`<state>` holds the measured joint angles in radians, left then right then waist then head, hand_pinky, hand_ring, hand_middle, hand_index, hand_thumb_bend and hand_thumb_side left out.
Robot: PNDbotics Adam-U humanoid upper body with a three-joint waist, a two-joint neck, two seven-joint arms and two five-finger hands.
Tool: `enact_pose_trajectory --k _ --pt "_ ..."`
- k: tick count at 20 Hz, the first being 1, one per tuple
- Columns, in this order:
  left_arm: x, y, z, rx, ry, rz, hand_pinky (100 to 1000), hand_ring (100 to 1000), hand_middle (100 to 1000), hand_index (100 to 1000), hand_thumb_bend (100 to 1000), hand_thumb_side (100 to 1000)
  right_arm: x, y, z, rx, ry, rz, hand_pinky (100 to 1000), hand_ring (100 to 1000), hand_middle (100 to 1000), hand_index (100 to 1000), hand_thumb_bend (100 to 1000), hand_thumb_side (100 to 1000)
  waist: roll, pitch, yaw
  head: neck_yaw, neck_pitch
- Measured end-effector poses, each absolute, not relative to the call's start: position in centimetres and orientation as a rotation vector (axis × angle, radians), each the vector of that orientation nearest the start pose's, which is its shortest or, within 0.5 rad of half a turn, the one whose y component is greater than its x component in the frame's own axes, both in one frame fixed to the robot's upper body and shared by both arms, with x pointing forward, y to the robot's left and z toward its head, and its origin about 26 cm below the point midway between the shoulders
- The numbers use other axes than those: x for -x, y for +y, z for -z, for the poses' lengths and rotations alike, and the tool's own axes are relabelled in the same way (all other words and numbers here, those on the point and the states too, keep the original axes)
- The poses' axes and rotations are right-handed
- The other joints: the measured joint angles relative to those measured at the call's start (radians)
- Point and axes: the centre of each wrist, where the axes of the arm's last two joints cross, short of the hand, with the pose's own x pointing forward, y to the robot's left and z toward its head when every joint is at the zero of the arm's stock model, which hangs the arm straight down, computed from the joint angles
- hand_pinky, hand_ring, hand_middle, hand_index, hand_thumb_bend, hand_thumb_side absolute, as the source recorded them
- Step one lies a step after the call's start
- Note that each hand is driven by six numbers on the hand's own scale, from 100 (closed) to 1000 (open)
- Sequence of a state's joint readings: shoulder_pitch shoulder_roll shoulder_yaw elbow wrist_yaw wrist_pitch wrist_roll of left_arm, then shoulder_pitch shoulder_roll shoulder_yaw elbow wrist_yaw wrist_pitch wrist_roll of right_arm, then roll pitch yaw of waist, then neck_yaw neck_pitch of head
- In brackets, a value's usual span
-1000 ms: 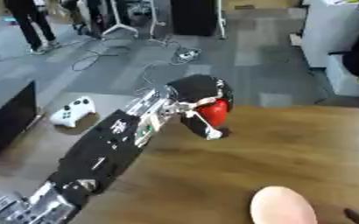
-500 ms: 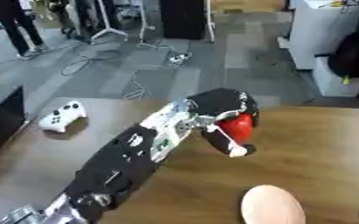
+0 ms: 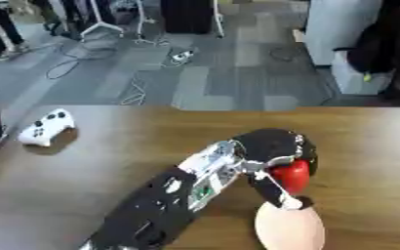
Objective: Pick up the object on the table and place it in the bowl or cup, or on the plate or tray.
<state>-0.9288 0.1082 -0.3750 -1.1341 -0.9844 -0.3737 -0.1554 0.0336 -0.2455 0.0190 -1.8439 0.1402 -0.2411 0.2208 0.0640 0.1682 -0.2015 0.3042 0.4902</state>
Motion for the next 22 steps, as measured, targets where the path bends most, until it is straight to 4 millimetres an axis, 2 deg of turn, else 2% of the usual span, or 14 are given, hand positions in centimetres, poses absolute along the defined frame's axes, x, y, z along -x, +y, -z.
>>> enact_pose_trajectory --k 8,15,17,19,20,22 --pt "-43.0 7.2 -16.1 0.777 2.526 -2.212 100 182 293 435 100 102 -26.3 -28.6 -7.0 0.173 -1.991 -0.585 596 709 599 968 100 960 0.010 0.031 -0.032 0.014 0.000" --pt "-43.0 7.2 -15.2 0.792 2.477 -2.234 100 189 296 439 100 111 -26.3 -28.5 -7.1 0.187 -1.994 -0.593 596 709 599 968 100 960 0.015 0.046 -0.034 0.022 0.000" --pt "-43.1 7.3 -14.9 0.790 2.472 -2.241 100 238 310 454 101 124 -26.3 -28.5 -7.1 0.189 -1.994 -0.595 596 709 599 968 100 960 0.015 0.047 -0.033 0.022 0.000" --pt "-43.1 7.2 -14.8 0.787 2.459 -2.247 100 287 331 470 163 135 -26.3 -28.5 -7.2 0.189 -1.995 -0.596 596 710 599 968 100 959 0.015 0.047 -0.031 0.022 0.000" --pt "-43.1 7.2 -14.8 0.786 2.450 -2.249 100 344 375 500 256 158 -26.3 -28.5 -7.2 0.190 -1.996 -0.596 596 710 599 968 100 958 0.015 0.047 -0.031 0.022 0.000" --pt "-43.1 7.2 -14.7 0.782 2.430 -2.256 115 420 463 551 332 187 -26.3 -28.5 -7.2 0.190 -1.998 -0.596 596 710 599 967 100 956 0.015 0.047 -0.029 0.022 0.000"
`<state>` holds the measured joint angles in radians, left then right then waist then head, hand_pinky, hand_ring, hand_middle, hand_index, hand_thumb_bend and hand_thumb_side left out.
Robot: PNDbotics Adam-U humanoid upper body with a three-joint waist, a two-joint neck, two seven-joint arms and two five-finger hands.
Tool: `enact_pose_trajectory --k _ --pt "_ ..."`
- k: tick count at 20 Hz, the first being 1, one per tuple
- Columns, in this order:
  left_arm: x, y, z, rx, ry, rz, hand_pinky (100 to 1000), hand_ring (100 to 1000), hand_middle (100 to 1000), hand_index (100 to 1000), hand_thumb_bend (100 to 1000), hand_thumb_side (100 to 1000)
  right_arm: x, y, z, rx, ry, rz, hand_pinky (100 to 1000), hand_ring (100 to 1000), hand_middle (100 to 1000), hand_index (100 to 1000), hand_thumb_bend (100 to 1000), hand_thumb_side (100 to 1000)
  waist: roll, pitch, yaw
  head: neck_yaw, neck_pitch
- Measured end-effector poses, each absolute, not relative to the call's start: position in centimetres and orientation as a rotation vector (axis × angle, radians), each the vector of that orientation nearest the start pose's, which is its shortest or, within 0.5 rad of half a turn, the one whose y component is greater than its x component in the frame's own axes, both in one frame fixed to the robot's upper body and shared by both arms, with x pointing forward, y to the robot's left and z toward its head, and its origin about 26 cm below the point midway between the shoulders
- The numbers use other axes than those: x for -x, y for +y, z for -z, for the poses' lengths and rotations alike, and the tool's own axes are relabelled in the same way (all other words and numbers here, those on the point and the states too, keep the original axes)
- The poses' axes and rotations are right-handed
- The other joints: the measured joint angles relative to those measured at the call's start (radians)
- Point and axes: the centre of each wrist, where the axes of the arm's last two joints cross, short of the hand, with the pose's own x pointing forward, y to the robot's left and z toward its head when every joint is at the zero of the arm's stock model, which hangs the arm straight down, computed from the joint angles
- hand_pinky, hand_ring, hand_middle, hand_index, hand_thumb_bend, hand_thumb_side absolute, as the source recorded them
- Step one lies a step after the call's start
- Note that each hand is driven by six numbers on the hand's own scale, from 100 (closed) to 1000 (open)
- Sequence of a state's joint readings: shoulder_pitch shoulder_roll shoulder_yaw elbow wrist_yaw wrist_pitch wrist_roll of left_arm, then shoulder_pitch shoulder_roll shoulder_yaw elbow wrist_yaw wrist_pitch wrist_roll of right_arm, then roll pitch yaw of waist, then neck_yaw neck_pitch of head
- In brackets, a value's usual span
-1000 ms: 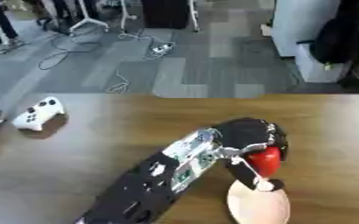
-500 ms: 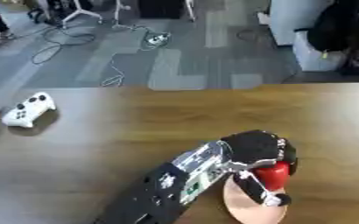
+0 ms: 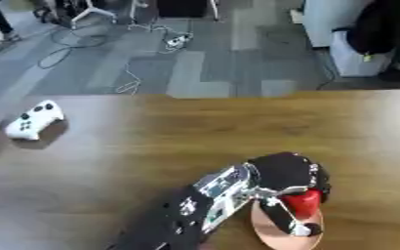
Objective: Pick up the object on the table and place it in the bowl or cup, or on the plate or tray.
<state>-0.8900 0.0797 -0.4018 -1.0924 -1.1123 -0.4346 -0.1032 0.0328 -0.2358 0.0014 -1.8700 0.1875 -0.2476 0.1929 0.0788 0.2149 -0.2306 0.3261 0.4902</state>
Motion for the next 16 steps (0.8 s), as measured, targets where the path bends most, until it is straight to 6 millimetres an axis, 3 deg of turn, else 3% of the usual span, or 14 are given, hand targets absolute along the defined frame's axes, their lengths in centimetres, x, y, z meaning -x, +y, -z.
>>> enact_pose_trajectory --k 1,2,6,10,16 --pt "-43.08 7.22 -14.63 0.778 2.417 -2.262 100 405 448 539 314 183 -26.28 -28.50 -7.24 0.190 -2.000 -0.595 596 710 599 967 100 956 0.000 0.000 0.002 0.000 0.000" --pt "-43.08 7.21 -14.62 0.771 2.406 -2.266 230 497 553 613 365 207 -26.27 -28.50 -7.24 0.191 -2.000 -0.595 597 710 599 967 100 956 0.000 0.000 0.004 0.000 0.000" --pt "-43.21 7.50 -14.73 0.759 2.365 -2.291 391 634 691 719 396 226 -26.26 -28.51 -7.23 0.191 -2.001 -0.594 597 710 599 967 100 955 -0.003 -0.002 0.006 0.000 0.001" --pt "-43.29 7.46 -14.86 0.740 2.335 -2.312 481 709 757 789 412 238 -26.24 -28.52 -7.21 0.191 -2.000 -0.594 597 710 599 966 100 953 -0.006 -0.009 0.007 0.000 0.001" --pt "-43.41 7.54 -14.63 0.743 2.285 -2.364 553 745 783 833 433 240 -26.10 -28.58 -7.05 0.192 -1.996 -0.592 597 710 599 966 100 952 -0.008 -0.010 0.007 0.000 0.001"
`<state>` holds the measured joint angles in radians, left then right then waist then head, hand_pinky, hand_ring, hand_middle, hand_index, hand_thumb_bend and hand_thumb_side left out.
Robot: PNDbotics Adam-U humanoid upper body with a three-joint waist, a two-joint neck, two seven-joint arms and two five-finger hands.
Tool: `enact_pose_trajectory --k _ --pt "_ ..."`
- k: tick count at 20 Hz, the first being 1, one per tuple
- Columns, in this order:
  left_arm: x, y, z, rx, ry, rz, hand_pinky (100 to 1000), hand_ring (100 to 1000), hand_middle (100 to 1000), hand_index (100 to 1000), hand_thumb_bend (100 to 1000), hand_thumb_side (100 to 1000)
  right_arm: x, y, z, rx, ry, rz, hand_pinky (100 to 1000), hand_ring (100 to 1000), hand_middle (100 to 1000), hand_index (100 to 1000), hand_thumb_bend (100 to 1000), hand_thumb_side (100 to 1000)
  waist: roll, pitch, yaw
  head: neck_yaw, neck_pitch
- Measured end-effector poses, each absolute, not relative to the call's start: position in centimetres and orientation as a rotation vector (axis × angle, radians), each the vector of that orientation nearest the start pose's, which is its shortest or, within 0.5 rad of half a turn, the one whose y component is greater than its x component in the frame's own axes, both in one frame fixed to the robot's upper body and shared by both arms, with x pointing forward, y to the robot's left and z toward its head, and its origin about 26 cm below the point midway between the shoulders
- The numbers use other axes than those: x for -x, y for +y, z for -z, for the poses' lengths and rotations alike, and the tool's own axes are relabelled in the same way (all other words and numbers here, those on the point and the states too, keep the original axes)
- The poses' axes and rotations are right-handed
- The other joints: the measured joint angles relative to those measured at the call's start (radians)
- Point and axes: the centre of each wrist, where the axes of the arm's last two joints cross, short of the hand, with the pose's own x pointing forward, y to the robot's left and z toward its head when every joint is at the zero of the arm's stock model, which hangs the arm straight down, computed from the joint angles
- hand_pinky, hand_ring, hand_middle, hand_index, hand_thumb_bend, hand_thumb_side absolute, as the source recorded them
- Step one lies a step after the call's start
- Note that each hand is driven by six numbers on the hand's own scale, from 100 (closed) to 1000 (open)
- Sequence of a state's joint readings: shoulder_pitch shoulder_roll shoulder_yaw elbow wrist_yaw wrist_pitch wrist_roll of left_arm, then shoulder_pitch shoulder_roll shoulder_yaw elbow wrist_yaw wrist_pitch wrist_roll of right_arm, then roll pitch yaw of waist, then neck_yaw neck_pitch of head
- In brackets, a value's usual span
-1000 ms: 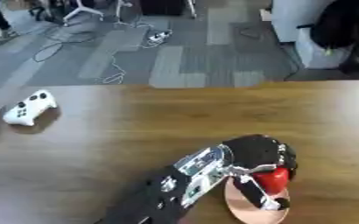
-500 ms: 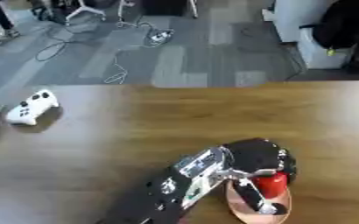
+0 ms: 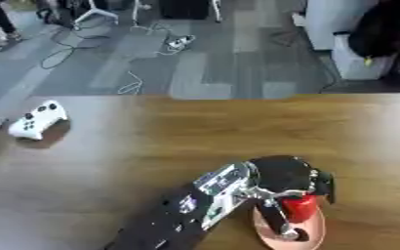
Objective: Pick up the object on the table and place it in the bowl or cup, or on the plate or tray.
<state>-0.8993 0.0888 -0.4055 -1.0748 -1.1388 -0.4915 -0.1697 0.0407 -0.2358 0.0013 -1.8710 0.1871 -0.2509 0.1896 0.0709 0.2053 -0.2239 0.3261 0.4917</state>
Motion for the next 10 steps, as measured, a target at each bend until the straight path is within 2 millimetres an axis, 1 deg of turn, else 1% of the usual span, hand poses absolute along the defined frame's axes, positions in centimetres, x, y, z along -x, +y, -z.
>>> enact_pose_trajectory --k 1,2,3,4,5,6,9,10 --pt "-43.44 7.57 -14.53 0.744 2.276 -2.373 548 743 781 831 426 241 -26.09 -28.58 -7.03 0.192 -1.995 -0.591 597 710 599 966 100 952 -0.001 0.000 -0.001 0.000 0.000" --pt "-43.48 7.61 -14.42 0.744 2.269 -2.382 578 757 791 845 481 225 -26.09 -28.58 -7.03 0.192 -1.995 -0.591 597 710 599 966 100 952 -0.002 0.000 -0.001 0.000 0.000" --pt "-43.48 7.61 -14.39 0.744 2.265 -2.385 578 757 791 845 481 225 -26.09 -28.58 -7.03 0.192 -1.995 -0.591 597 710 599 966 100 952 -0.004 0.000 -0.001 0.000 0.000" --pt "-43.48 7.59 -14.39 0.742 2.262 -2.387 602 768 800 856 512 380 -26.09 -28.58 -7.03 0.192 -1.995 -0.591 597 710 599 966 100 951 -0.004 -0.001 -0.001 0.000 0.000" --pt "-43.48 7.59 -14.38 0.739 2.257 -2.388 599 767 799 855 512 374 -26.09 -28.58 -7.03 0.192 -1.995 -0.591 597 710 599 966 100 951 -0.005 -0.002 -0.001 0.000 0.000" --pt "-43.51 7.62 -14.29 0.736 2.252 -2.394 619 775 803 858 516 404 -26.08 -28.59 -7.03 0.192 -1.995 -0.591 597 711 599 966 100 951 -0.005 -0.002 -0.001 0.000 0.000" --pt "-43.56 7.66 -14.17 0.727 2.238 -2.406 627 779 805 862 517 416 -26.08 -28.59 -7.02 0.192 -1.995 -0.591 598 711 599 966 100 950 -0.005 -0.002 -0.001 0.000 0.006" --pt "-43.58 7.68 -14.12 0.725 2.235 -2.411 635 784 807 865 521 437 -26.08 -28.59 -7.02 0.192 -1.995 -0.591 598 711 599 966 100 950 -0.005 -0.002 -0.001 0.000 0.007"
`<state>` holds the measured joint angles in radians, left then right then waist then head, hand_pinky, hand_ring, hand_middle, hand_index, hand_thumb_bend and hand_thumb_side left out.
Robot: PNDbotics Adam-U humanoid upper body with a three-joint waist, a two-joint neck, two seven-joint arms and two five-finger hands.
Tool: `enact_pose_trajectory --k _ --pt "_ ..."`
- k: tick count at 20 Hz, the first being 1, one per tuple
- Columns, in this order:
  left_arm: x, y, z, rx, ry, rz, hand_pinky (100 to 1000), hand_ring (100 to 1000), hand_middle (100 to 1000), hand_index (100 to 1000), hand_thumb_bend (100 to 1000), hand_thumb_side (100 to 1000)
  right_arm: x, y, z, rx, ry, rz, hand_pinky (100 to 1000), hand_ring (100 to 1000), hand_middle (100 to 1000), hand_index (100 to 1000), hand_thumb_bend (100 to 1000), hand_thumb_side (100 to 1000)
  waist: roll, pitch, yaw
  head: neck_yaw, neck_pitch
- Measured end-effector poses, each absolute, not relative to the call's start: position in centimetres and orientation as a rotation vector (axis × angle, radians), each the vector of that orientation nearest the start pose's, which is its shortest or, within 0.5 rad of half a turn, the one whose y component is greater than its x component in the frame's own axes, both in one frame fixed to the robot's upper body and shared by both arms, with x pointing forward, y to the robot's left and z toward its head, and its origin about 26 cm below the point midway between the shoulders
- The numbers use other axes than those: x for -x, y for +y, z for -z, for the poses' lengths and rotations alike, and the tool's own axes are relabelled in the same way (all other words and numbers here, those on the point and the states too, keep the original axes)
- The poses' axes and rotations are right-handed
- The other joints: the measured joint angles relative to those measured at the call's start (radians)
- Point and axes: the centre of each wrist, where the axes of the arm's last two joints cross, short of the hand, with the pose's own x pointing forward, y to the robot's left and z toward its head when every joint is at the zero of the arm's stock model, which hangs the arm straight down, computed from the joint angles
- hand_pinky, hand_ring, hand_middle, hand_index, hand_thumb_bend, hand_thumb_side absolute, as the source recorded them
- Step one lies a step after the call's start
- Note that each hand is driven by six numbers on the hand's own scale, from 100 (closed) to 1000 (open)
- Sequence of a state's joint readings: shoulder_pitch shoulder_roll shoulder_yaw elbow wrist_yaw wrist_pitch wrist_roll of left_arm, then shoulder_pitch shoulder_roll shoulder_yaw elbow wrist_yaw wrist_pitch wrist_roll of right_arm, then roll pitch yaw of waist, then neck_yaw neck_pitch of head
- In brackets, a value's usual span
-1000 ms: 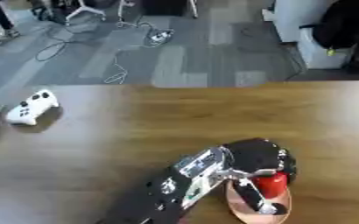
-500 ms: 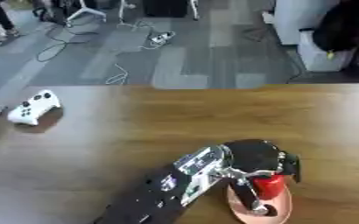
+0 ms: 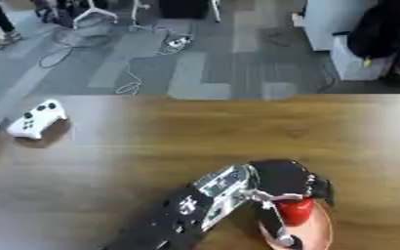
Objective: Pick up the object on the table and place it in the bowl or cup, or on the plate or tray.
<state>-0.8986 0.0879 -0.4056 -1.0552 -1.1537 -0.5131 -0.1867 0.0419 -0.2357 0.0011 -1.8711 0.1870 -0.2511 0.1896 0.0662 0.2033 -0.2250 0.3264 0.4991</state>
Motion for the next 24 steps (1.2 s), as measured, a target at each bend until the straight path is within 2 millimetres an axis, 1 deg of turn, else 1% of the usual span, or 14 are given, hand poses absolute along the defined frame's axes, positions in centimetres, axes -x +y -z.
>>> enact_pose_trajectory --k 1,2,8,9,11,12,13,15,16,17,19,21,24 --pt "-43.6 7.7 -14.1 0.723 2.233 -2.414 638 787 808 866 520 442 -26.1 -28.6 -7.0 0.192 -1.995 -0.591 598 711 600 966 100 950 0.000 0.000 0.000 0.000 0.000" --pt "-43.6 7.7 -14.1 0.721 2.231 -2.415 655 793 812 870 516 482 -26.1 -28.6 -7.0 0.192 -1.995 -0.591 598 711 600 966 100 949 0.000 0.000 0.000 0.000 0.000" --pt "-43.6 7.7 -14.1 0.716 2.224 -2.419 670 799 816 874 522 522 -26.1 -28.6 -7.0 0.191 -1.994 -0.590 598 711 600 966 100 951 -0.004 -0.002 0.003 0.000 0.001" --pt "-43.6 7.7 -14.1 0.715 2.224 -2.420 676 801 818 875 525 540 -26.1 -28.6 -7.0 0.191 -1.994 -0.590 598 711 600 966 100 948 -0.004 -0.003 0.003 0.000 0.001" --pt "-43.6 7.7 -14.1 0.713 2.221 -2.421 713 814 823 881 533 598 -26.1 -28.6 -7.0 0.190 -1.994 -0.589 598 711 600 966 100 947 -0.006 -0.006 0.005 0.000 0.001" --pt "-43.6 7.7 -14.1 0.711 2.218 -2.422 754 822 826 884 534 624 -26.1 -28.6 -7.0 0.190 -1.994 -0.589 598 711 600 966 100 946 -0.006 -0.007 0.005 0.000 0.001" --pt "-43.6 7.7 -14.2 0.710 2.217 -2.423 771 825 826 885 529 646 -26.1 -28.6 -7.0 0.190 -1.994 -0.588 598 711 600 966 100 945 -0.006 -0.008 0.005 0.000 0.001" --pt "-43.6 7.7 -14.2 0.707 2.211 -2.425 822 832 828 886 537 675 -26.1 -28.6 -7.0 0.188 -1.995 -0.586 598 711 599 966 100 946 -0.007 -0.008 0.006 0.000 0.001" --pt "-43.6 7.6 -14.3 0.707 2.210 -2.424 822 832 828 886 537 675 -26.1 -28.6 -7.0 0.187 -1.994 -0.585 598 711 599 966 100 946 -0.008 -0.008 0.008 0.000 0.001" --pt "-43.6 7.6 -14.5 0.707 2.208 -2.420 876 841 830 887 548 729 -26.1 -28.6 -6.9 0.185 -1.993 -0.584 598 711 599 965 100 945 -0.009 -0.008 0.009 0.000 0.001" --pt "-43.6 7.5 -14.8 0.709 2.206 -2.410 937 856 834 888 552 770 -26.1 -28.7 -6.9 0.184 -1.992 -0.583 598 711 599 965 100 944 -0.011 -0.012 0.012 0.000 0.001" --pt "-43.5 7.4 -15.1 0.711 2.208 -2.397 989 886 840 889 561 790 -26.1 -28.7 -6.9 0.184 -1.990 -0.582 598 711 599 965 100 943 -0.012 -0.017 0.015 0.000 0.001" --pt "-43.4 7.3 -15.8 0.718 2.212 -2.372 1000 929 847 890 559 789 -25.9 -28.8 -6.7 0.185 -1.985 -0.580 599 711 599 965 100 942 -0.013 -0.019 0.022 0.000 0.002"
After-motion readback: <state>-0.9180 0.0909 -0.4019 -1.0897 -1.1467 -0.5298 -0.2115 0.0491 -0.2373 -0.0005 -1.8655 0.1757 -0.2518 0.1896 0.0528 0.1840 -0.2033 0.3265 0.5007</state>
